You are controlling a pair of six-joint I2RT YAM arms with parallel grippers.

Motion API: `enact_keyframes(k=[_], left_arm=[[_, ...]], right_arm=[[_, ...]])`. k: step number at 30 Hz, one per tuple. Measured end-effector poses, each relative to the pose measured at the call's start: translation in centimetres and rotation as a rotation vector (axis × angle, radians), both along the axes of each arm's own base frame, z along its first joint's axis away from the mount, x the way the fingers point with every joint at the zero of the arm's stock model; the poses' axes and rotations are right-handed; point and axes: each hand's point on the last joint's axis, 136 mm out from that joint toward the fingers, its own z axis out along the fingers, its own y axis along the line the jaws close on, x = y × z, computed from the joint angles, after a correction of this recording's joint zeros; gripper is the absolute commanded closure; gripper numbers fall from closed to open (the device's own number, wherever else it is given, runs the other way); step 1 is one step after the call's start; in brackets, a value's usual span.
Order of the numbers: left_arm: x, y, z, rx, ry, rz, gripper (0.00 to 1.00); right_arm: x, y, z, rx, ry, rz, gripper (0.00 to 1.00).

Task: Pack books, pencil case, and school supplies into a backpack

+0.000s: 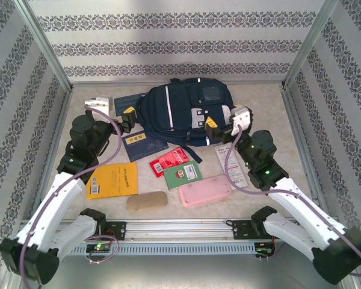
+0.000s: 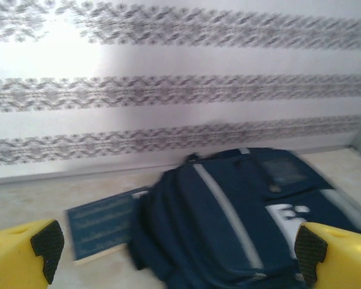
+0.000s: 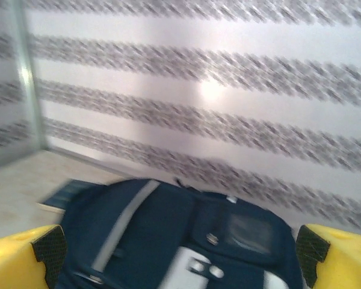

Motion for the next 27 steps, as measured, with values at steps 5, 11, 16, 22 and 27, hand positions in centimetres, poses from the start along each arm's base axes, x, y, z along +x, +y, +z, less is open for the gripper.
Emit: enact_keyframes(k=[5, 11, 16, 22, 27], left_arm=[[-3.4, -1.1, 2.6, -0.107, 0.151, -0.004, 0.01], [-5.3, 1.1, -3.7, -0.161, 0.428, 0.145, 0.01], [-4.5, 1.7, -9.1, -0.173, 0.637, 0.212, 0.01], [-4.6, 5.3, -14.3, -0.307, 0.789, 0.350, 0.01], [-5.5, 5.5, -15.5, -0.349, 0.798, 0.365, 0.01]], right_arm=[[-2.4, 2.8, 5.9, 0.098, 0.103, 0.028, 0.02], [-0.9, 1.7, 5.9, 0.184, 0.288, 0.041, 0.02], [3.2, 7.2, 0.9, 0.107, 0.494, 0.107, 0.02], [8.3, 13.5, -10.0, -0.115, 0.775, 0.079, 0.11], [12.7, 15.8, -16.5, -0.268, 0.843, -0.057, 0.10]])
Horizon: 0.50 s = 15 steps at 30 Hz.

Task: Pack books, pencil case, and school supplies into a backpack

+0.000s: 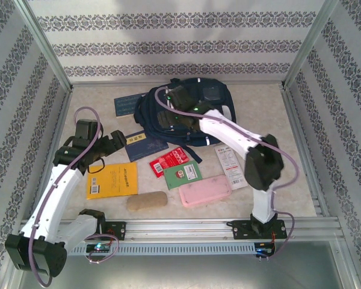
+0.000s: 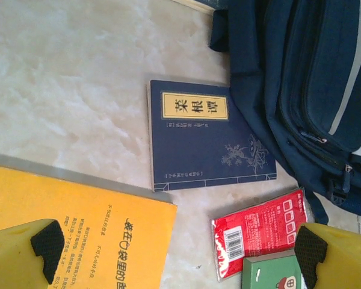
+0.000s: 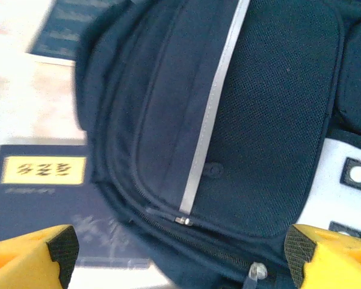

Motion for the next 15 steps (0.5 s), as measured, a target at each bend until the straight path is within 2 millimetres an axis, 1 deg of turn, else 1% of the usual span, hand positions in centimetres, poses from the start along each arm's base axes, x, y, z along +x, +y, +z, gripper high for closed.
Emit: enact_keyframes(k=[3, 6, 9, 11, 15], left_arm=[[-0.1, -0.2, -1.3, -0.026, 0.028, 0.006, 0.01], [0.1, -0.3, -2.4, -0.050, 0.062, 0.014, 0.01], [0.3, -0.2, -3.0, -0.078, 0.072, 0.028, 0.01], [0.3, -0.2, -3.3, -0.096, 0.075, 0.036, 0.01], [0.5, -0.4, -3.2, -0.126, 0.069, 0.037, 0.01]], right_arm=[[1.9, 1.3, -2.3, -0.075, -0.007, -0.024, 0.15], [3.4, 2.5, -3.7, -0.132, -0.029, -0.034, 0.25], [4.5, 3.7, -4.4, -0.159, -0.050, -0.039, 0.36], [5.2, 4.1, -4.5, -0.164, -0.063, -0.047, 0.41], [6.1, 5.0, -5.1, -0.172, -0.072, -0.049, 0.42]])
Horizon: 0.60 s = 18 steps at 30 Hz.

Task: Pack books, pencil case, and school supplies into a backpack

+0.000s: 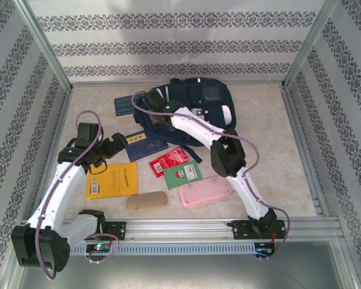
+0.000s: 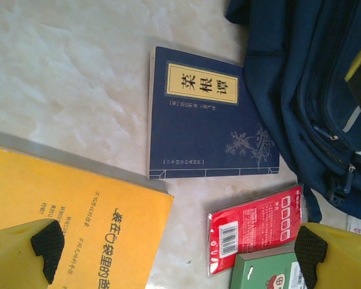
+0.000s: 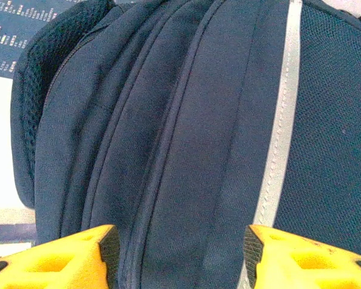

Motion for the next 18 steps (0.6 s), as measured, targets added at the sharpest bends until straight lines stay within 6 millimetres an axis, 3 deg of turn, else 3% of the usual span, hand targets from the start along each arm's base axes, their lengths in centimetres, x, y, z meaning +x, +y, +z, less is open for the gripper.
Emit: enact_keyframes(k=[5, 8, 10, 15, 18], left_arm=[[0.5, -0.6, 0.1, -0.035, -0.011, -0.010, 0.01], [0.6, -0.7, -0.2, -0.050, -0.004, -0.010, 0.00], [0.5, -0.7, -0.5, -0.059, 0.003, -0.010, 0.00], [0.5, -0.8, -0.7, -0.069, 0.014, -0.011, 0.00], [0.5, -0.8, -0.8, -0.070, 0.016, -0.010, 0.00]], right_arm=[[0.8, 0.5, -1.6, -0.023, 0.009, -0.005, 0.33], [1.1, 0.5, -3.3, -0.051, 0.025, -0.010, 0.36], [1.2, 0.3, -4.2, -0.079, 0.030, -0.012, 0.45], [1.4, 0.1, -5.1, -0.142, 0.013, -0.018, 0.81], [1.6, -0.5, -4.9, -0.176, -0.001, -0.024, 0.93]])
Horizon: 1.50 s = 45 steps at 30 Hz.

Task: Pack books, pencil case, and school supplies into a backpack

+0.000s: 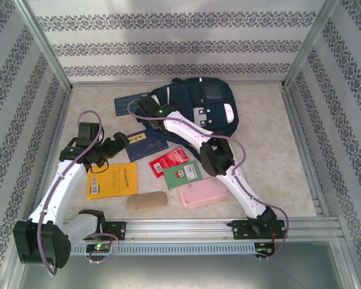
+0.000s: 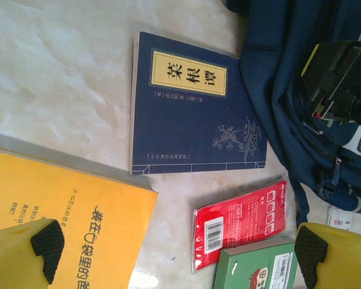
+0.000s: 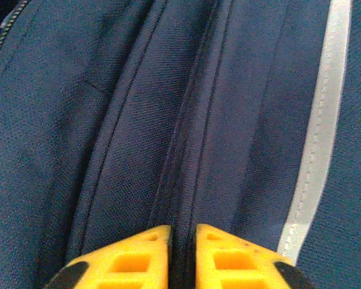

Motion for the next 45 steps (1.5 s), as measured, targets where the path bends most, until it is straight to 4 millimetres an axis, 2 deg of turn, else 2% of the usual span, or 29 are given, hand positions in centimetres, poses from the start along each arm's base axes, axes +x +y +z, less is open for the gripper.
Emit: enact_keyframes(k=[2, 5, 8, 11, 16, 19, 22, 26, 30, 34, 35, 36, 37, 38, 41, 43, 45], left_arm=[[0.0, 0.1, -0.1, -0.001, 0.004, 0.003, 0.00], [0.1, 0.1, -0.2, -0.001, 0.010, 0.008, 0.00], [0.1, 0.1, -0.3, 0.000, 0.011, 0.008, 0.00], [0.1, 0.2, -0.1, 0.000, 0.009, 0.008, 0.00], [0.6, 0.1, 1.1, -0.002, -0.019, 0.007, 0.00], [0.9, -0.1, 1.9, -0.014, -0.037, 0.003, 0.00], [0.8, -0.5, 2.2, -0.039, -0.044, -0.004, 0.00], [0.6, -0.9, 2.8, -0.062, -0.058, -0.014, 0.00], [0.4, -1.2, 3.3, -0.083, -0.073, -0.023, 0.00], [0.3, -1.5, 3.5, -0.102, -0.072, -0.025, 0.00], [0.3, -1.6, 3.5, -0.108, -0.071, -0.027, 0.00], [0.3, -1.6, 3.5, -0.111, -0.070, -0.028, 0.00], [0.3, -1.7, 3.5, -0.114, -0.070, -0.029, 0.00], [0.2, -1.7, 3.5, -0.116, -0.069, -0.029, 0.00], [0.2, -1.8, 3.5, -0.121, -0.069, -0.032, 0.00], [0.2, -1.8, 3.6, -0.124, -0.068, -0.035, 0.00], [0.2, -1.9, 3.6, -0.127, -0.068, -0.037, 0.00]], right_arm=[[0.1, -0.4, 0.1, -0.026, -0.008, 0.007, 1.00], [0.3, -0.9, 0.5, -0.054, -0.014, 0.022, 1.00], [0.3, -1.5, 2.0, -0.068, -0.024, 0.045, 1.00], [0.1, -2.4, 4.6, -0.071, -0.039, 0.068, 1.00], [-1.5, -4.4, 9.5, -0.057, -0.058, 0.122, 1.00], [-3.5, -6.4, 12.1, -0.066, -0.078, 0.157, 1.00], [-6.1, -8.3, 13.7, -0.077, -0.097, 0.202, 1.00], [-10.0, -11.3, 14.3, -0.080, -0.129, 0.253, 1.00], [-14.1, -15.2, 14.9, -0.090, -0.159, 0.278, 1.00], [-17.0, -18.9, 16.3, -0.074, -0.208, 0.240, 1.00], [-17.5, -20.0, 16.5, -0.067, -0.223, 0.216, 0.82], [-18.0, -21.0, 16.6, -0.051, -0.232, 0.186, 0.57], [-18.4, -21.9, 16.5, -0.048, -0.237, 0.166, 0.46], [-18.8, -22.8, 16.5, -0.039, -0.248, 0.136, 0.41], [-19.8, -24.4, 16.7, 0.002, -0.269, 0.098, 0.37], [-20.5, -24.1, 16.9, 0.057, -0.273, 0.112, 0.33], [-20.9, -23.6, 17.4, 0.120, -0.276, 0.109, 0.33]])
